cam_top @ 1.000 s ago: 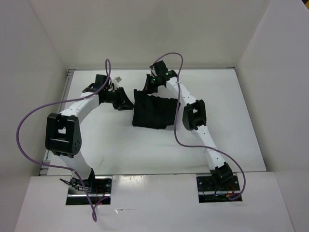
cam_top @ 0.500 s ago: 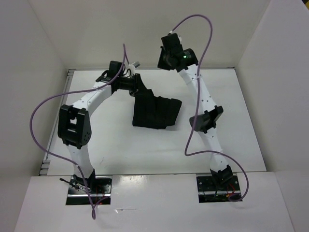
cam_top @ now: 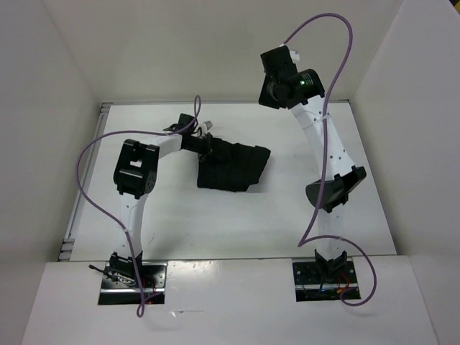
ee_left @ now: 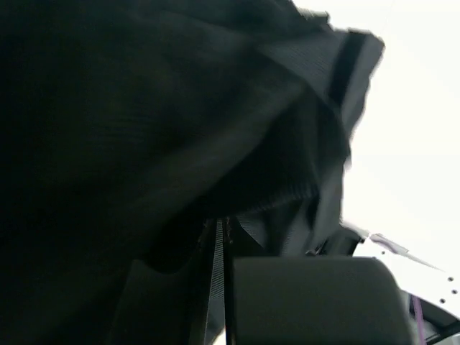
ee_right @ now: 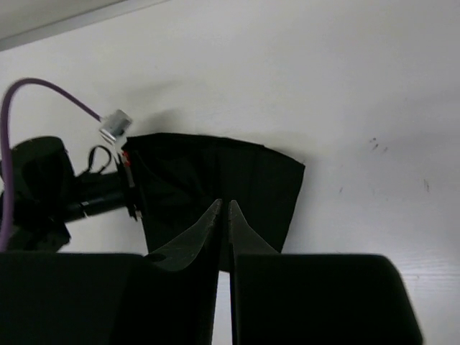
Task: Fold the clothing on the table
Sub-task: Fold the skirt
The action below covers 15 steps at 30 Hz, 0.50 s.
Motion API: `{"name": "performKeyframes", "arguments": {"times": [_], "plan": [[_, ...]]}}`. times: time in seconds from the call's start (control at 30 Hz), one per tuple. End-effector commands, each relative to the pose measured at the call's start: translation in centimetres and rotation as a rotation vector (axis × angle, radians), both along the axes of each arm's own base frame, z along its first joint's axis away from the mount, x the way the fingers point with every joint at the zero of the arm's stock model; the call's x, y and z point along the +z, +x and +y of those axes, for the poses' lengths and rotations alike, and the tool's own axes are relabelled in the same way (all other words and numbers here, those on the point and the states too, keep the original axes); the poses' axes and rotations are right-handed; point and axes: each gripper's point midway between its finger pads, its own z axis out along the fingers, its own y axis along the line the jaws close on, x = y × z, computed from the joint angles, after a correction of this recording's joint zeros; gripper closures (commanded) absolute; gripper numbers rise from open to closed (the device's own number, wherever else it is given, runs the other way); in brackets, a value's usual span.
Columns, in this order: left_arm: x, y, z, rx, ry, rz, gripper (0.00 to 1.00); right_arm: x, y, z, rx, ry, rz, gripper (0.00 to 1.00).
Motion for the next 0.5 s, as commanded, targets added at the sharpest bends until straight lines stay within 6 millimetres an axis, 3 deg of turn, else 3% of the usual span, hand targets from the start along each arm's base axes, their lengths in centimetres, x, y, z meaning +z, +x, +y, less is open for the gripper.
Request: {"name": "performKeyframes", "arguments": {"times": [0.0,0.17,0.2,0.23,0.3,0.33,0.37,0.4,0.43,0.47], "plan": [[-2.0,2.1,2.1,0.045,-0.053,-0.001,0.87,2.3,-2.7,-1.8,-0.023,-0.005,-0.022,0.89],[-3.7,2.2,1.6,-0.032,-0.151,0.057,0.82,2.5,-5.3,-2.1,0.002,-0.008,-0.003,0.87],[-2.8,2.5,1.3,-0.046,-0.173,0.038,0.79,2.1,-5.7,-2.3,0.002,-0.015,0.011,0.85],[-2.3,2.1,1.2,-0.067,-0.203,0.045,0.77,3.0,-6.7,-2.4,0.017,-0.013,-0.007,0.83],[2.2,2.5,1.0,-0.089,-0.240,-0.035,0.63,2.6,-7.5,-2.9,0.023,-0.027,0.006,0.77],[4.0,2.5,0.9,-0.099,-0.253,-0.068,0.53,3.5,-8.4,-3.2,0.029,-0.007,-0.018,0.75],[7.7,2.5,0.9,-0.108,-0.264,-0.143,0.43,3.8,-8.6,-3.1,0.037,0.007,-0.029,0.69],[9.6,2.4,1.0,-0.113,-0.270,-0.182,0.24,2.6,-9.1,-3.2,0.044,0.000,-0.003,0.65],[13.2,1.8,1.5,-0.119,-0.287,-0.241,0.17,3.4,-10.2,-3.3,0.071,0.021,-0.025,0.62],[15.0,1.6,2.0,-0.118,-0.288,-0.283,0.12,3.8,-10.2,-3.1,0.079,0.044,-0.055,0.55]]}}
